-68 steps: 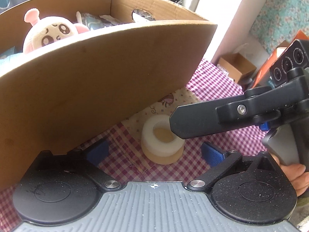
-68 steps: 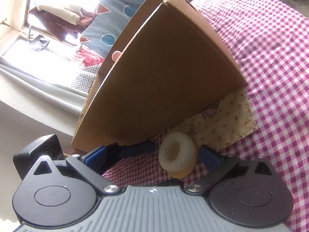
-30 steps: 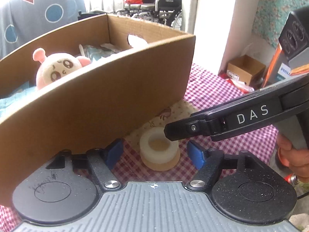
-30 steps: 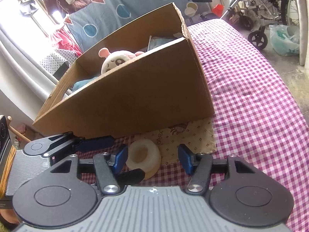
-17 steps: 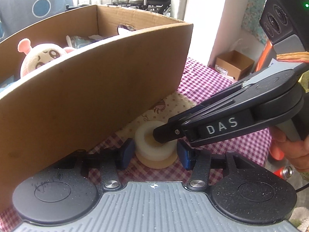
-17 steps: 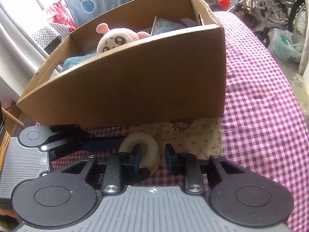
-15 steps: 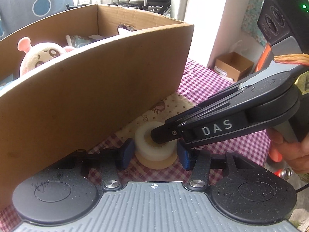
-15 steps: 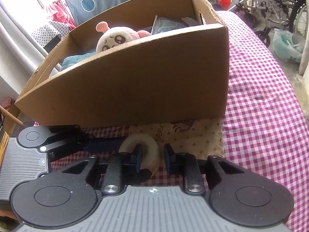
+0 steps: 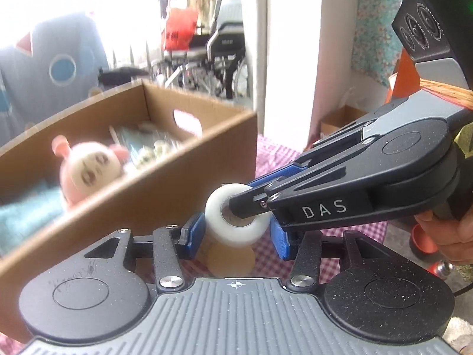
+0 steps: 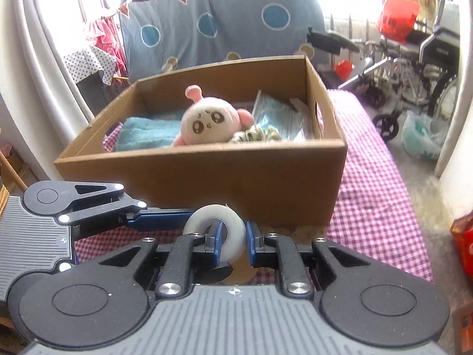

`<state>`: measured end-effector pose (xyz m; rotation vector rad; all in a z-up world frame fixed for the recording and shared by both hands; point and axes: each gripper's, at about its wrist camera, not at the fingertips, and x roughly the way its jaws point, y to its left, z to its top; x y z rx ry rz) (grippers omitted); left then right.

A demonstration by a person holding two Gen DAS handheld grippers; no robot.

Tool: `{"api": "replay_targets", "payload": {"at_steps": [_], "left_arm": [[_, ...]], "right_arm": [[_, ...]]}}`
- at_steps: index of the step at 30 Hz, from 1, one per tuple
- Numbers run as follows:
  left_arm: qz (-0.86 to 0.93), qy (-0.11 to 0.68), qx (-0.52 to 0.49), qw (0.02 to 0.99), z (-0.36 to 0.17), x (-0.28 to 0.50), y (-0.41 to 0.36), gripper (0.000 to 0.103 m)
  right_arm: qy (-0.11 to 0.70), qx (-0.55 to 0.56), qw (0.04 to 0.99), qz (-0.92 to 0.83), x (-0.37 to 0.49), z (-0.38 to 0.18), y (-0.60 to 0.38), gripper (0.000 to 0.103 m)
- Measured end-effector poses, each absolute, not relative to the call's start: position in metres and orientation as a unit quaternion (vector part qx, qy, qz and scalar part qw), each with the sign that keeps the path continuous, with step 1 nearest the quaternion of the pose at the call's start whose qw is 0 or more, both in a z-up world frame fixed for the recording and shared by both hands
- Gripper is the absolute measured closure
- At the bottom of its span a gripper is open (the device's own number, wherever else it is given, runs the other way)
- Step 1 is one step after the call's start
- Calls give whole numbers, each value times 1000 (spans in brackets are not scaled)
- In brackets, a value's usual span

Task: Organize soft objects
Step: 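Carry the tape roll into the box and open the right gripper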

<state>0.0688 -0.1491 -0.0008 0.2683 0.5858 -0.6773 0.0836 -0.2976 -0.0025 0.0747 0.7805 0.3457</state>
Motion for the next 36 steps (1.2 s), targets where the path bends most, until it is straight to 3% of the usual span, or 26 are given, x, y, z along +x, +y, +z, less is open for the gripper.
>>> {"api": "replay_targets", "payload": {"at_steps": [6, 12, 24, 36], "left_arm": [[-289, 216, 165, 918, 51, 61, -127, 54], [-273, 250, 151, 917, 76, 103, -99, 54], [-322, 507, -54, 798, 11, 231, -49, 54], [-312, 592, -100, 737, -27, 264, -42, 43]], "right_arm": [[290, 11, 937, 196, 74, 55, -279, 84], [272, -13, 928, 254, 119, 88, -249, 84], [528, 38, 790, 310, 271, 25, -223, 84], [659, 43, 686, 306, 311, -41, -216, 85]]}}
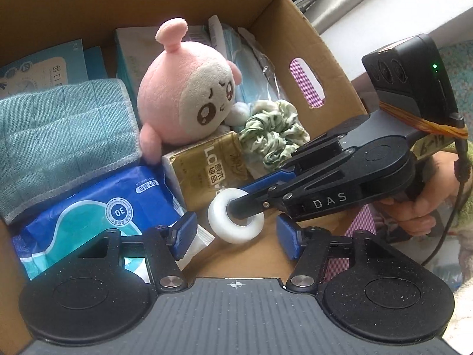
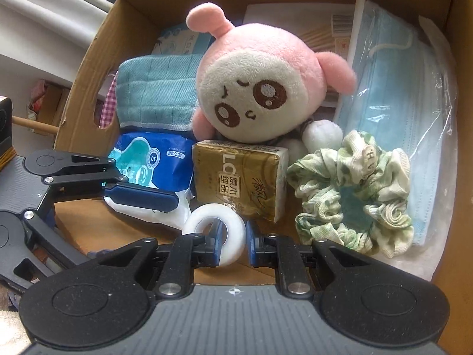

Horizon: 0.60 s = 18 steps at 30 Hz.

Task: Organize soft objects
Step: 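Carry the tape roll into the box and open the right gripper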

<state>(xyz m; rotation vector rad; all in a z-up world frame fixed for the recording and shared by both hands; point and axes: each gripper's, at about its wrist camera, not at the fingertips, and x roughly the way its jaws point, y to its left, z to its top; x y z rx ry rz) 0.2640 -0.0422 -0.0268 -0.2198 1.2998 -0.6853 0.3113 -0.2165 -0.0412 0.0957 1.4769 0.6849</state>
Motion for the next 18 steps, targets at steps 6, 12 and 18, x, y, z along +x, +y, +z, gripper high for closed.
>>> {"api": "replay_targets", "payload": {"at_steps": [6, 12, 18], "left_arm": [[-315, 595, -96, 733, -29, 265, -40, 38], [-319, 582, -79, 744, -20, 263, -48, 22], [-313, 568, -62, 759, -12, 259, -50, 21]], "right_arm": [[688, 40, 658, 303, 320, -49, -208, 83], [704, 40, 648, 289, 323, -54, -205, 81], [689, 45, 664, 286, 324, -42, -211, 63]]}}
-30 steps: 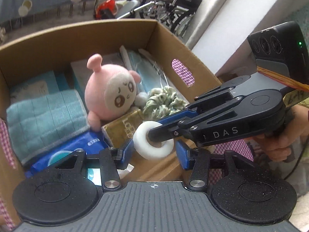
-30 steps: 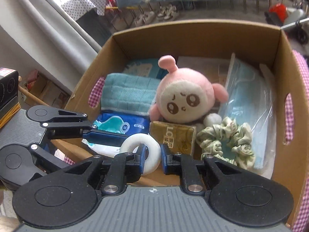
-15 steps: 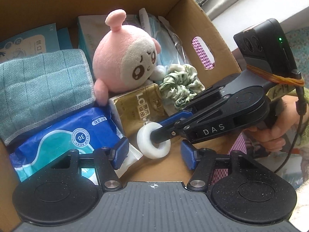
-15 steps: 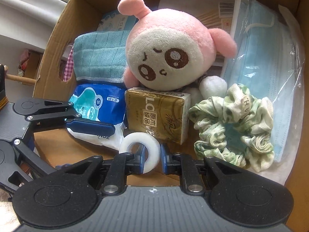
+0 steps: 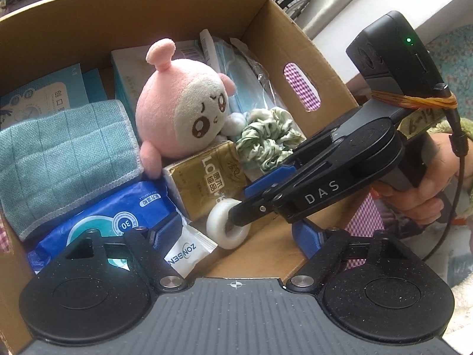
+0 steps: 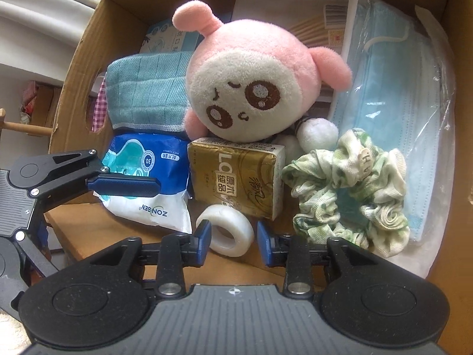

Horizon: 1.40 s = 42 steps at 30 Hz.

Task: Organize soft objects
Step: 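Move the right gripper out of the box to the beige round pad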

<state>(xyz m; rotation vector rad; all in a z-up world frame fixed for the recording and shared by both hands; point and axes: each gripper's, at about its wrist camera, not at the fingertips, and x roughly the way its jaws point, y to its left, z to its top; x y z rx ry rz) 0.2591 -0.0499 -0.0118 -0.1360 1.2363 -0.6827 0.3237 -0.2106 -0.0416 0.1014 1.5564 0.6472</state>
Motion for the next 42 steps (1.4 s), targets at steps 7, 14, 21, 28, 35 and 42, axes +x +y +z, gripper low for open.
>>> {"api": "replay_targets", "payload": {"at_steps": [7, 14, 21, 28, 35, 42], "left_arm": [[-305, 532, -52, 788, 18, 240, -45, 21], [-310, 471, -37, 825, 64, 191, -44, 20], [-324, 414, -40, 850, 84, 124, -40, 13], [-329, 403, -14, 854, 34, 74, -64, 10], [-320, 395, 128, 851, -23, 80, -128, 13], [-333, 381, 193, 841, -54, 97, -170, 22]], "right_arm": [[645, 89, 703, 286, 313, -4, -240, 63], [557, 160, 756, 306, 268, 52, -282, 63], [473, 240, 784, 322, 195, 78, -321, 58], [466, 320, 771, 295, 135, 21, -344, 58], [471, 289, 812, 190, 116, -38, -345, 58], [481, 265, 821, 158, 119, -66, -348, 60]]}}
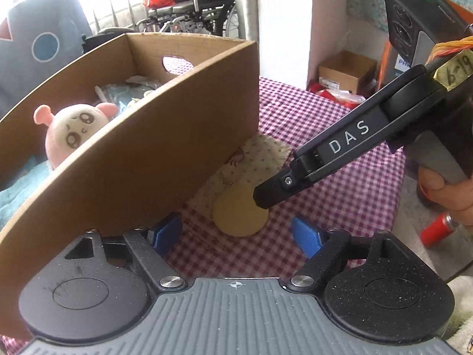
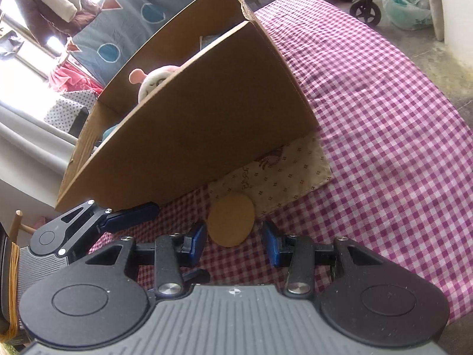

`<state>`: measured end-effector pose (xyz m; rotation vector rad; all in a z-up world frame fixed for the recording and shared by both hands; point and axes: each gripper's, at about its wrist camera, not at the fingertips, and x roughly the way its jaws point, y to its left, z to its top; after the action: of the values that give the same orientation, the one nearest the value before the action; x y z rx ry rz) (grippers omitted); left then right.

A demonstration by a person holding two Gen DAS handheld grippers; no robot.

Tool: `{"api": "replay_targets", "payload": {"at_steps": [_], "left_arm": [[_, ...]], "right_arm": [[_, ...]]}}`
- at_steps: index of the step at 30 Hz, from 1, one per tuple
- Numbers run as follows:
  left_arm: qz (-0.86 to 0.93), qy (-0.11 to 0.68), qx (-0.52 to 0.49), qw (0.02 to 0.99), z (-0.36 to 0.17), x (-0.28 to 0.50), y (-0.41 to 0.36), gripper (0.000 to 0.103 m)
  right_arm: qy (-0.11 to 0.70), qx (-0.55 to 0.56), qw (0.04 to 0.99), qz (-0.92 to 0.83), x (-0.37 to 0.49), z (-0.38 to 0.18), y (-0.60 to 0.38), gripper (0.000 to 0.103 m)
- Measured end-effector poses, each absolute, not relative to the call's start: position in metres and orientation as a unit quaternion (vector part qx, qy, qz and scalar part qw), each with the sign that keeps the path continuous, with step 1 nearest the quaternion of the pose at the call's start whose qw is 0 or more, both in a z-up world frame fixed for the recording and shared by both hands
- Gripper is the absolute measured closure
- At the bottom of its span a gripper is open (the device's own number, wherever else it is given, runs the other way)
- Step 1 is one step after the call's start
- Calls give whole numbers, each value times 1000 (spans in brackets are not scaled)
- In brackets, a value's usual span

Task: Organize soft objects
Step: 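Grasp the beige round pad edgewise with the right gripper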

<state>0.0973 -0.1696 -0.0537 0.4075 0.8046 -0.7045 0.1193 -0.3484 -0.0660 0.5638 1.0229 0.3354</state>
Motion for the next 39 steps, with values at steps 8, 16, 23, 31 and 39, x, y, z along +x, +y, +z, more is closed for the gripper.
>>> {"api": "replay_targets", "payload": {"at_steps": [8, 16, 23, 31, 39], "left_arm": [[-344, 411, 186, 824, -72, 114, -182, 39], [-341, 416, 173, 825, -76, 118, -181, 47], [-340, 426, 110, 831, -75, 130, -161, 68], [-350, 417, 108, 832, -75, 128, -155, 68], [-356, 413, 128, 829, -74, 127, -164, 48]], "right_arm": [[482, 261, 820, 165, 132, -79, -349, 66], [482, 304, 795, 209, 140, -89, -343, 66], [459, 329, 795, 222, 141, -83, -349, 66], [471, 299, 807, 193, 149, -86, -342, 85], [462, 290, 813, 203, 149, -80, -331, 97]]}}
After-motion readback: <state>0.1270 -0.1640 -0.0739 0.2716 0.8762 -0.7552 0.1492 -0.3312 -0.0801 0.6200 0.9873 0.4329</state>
